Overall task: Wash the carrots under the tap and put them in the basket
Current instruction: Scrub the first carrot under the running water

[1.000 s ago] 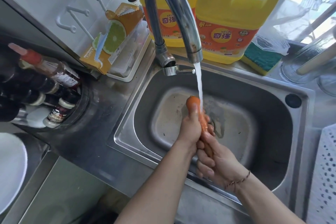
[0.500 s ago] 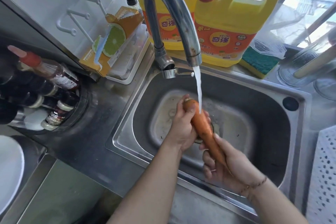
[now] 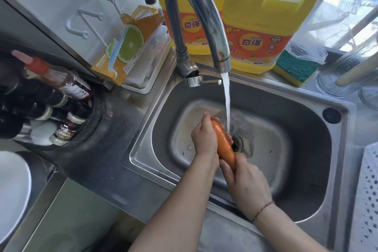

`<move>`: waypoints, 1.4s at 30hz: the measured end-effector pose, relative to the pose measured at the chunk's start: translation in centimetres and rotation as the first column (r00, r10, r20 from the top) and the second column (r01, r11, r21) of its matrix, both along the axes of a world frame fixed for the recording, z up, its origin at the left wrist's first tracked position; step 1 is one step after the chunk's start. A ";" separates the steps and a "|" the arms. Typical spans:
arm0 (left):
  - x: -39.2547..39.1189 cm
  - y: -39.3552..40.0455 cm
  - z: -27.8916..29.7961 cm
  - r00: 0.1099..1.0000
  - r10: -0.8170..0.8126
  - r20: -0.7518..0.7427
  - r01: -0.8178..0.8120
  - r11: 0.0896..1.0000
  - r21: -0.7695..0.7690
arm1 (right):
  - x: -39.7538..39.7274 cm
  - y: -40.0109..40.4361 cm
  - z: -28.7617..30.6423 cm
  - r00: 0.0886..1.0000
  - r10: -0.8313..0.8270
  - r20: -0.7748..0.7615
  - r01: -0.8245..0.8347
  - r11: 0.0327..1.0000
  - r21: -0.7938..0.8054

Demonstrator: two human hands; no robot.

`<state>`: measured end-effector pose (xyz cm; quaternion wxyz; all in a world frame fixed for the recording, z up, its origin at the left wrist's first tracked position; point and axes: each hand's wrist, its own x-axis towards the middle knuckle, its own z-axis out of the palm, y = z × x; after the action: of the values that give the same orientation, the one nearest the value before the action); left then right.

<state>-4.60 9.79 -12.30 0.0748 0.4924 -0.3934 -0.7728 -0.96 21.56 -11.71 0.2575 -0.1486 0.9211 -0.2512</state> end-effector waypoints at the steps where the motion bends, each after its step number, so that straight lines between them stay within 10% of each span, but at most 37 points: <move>1: 0.1 0.0 -0.1 0.999 -0.036 -0.027 0.036 0.999 -0.002 | 0.0 0.0 0.1 0.999 -0.028 0.026 0.029 0.999 -0.038; 9: 1.8 -1.3 -1.9 0.825 -0.429 -0.368 0.409 0.903 -0.133 | -0.7 0.8 0.2 0.993 -0.116 0.031 0.119 0.984 -0.131; 14: 0.5 0.1 -0.7 0.967 -0.237 -0.095 0.205 0.941 -0.269 | -0.7 0.2 0.0 0.996 -0.042 -0.080 0.044 0.999 0.020; 18: -0.6 0.2 -0.3 0.999 -0.033 -0.040 0.030 0.997 -0.074 | -0.1 -0.3 0.1 0.997 -0.006 -0.074 0.012 0.996 0.084; 24: 1.7 -1.7 -1.1 0.829 -0.326 -0.453 0.414 0.904 0.107 | -0.9 1.7 -0.5 0.996 -0.087 0.012 0.087 0.993 -0.084; 30: 2.4 -4.2 -1.3 0.735 -0.444 -0.513 0.591 0.790 0.162 | -1.5 2.7 -1.3 0.998 -0.002 0.064 0.008 0.997 -0.081; 42: 0.0 -0.9 -0.7 0.970 0.007 -0.243 0.060 0.962 0.267 | -1.5 1.8 -0.5 1.000 0.025 0.019 -0.024 0.998 -0.050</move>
<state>-4.61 8.89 -12.98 0.0435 0.3950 -0.2780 -0.8745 -2.44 23.35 -12.16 0.2658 -0.1637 0.9102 -0.2723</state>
